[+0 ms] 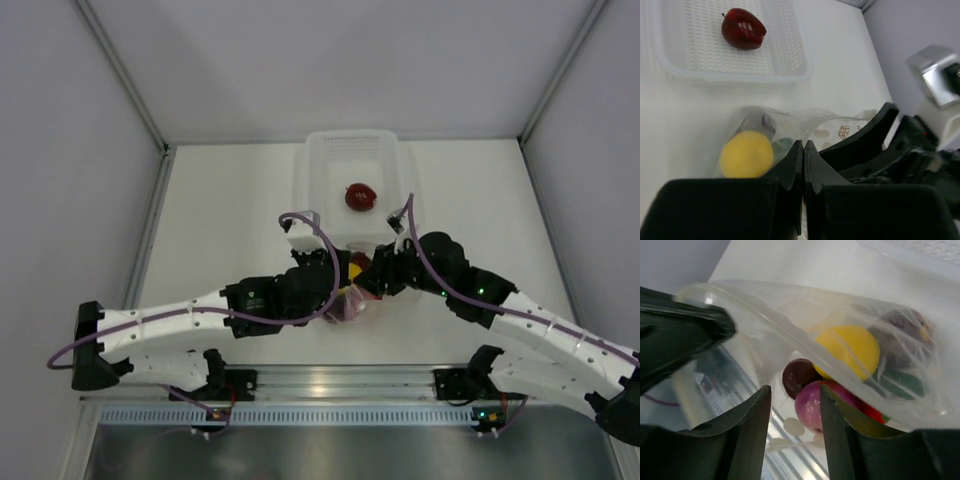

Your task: Open the zip-top bag and remove the fake food

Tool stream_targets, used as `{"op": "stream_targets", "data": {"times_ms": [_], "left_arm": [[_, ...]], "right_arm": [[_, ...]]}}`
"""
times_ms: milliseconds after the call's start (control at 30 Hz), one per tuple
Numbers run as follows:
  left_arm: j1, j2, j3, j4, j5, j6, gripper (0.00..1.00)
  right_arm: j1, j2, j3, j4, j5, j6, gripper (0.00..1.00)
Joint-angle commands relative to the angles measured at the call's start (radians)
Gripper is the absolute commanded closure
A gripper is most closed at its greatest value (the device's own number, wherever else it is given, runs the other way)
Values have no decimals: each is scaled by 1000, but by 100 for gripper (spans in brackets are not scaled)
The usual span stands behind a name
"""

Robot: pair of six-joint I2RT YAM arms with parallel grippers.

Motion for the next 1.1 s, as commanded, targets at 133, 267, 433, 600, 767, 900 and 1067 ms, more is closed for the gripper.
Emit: {"op": "stream_targets", "data": {"times_ms": [133, 267, 433, 600, 767, 900, 1067], "left_arm": [[3, 11, 38, 70, -60, -149, 100], [3, 6, -63, 72, -57, -244, 100], [3, -3, -135, 72, -41, -297, 100], [3, -18, -155, 70, -41, -274, 100], [1, -35, -178, 70, -37, -257, 100], [1, -35, -178, 70, -20, -243, 100], [1, -37, -185, 70, 11, -240, 100]], "right_arm": [[51, 106, 4, 54, 267, 122, 49], [72, 174, 48, -18, 365, 117, 42], [99, 211, -5, 54, 355, 126, 37], [123, 275, -7, 112, 316, 119, 29], [138, 379, 18, 128, 356, 117, 20], [148, 438, 10, 181, 403, 125, 16], [149, 511, 16, 210, 505, 132, 13]]}}
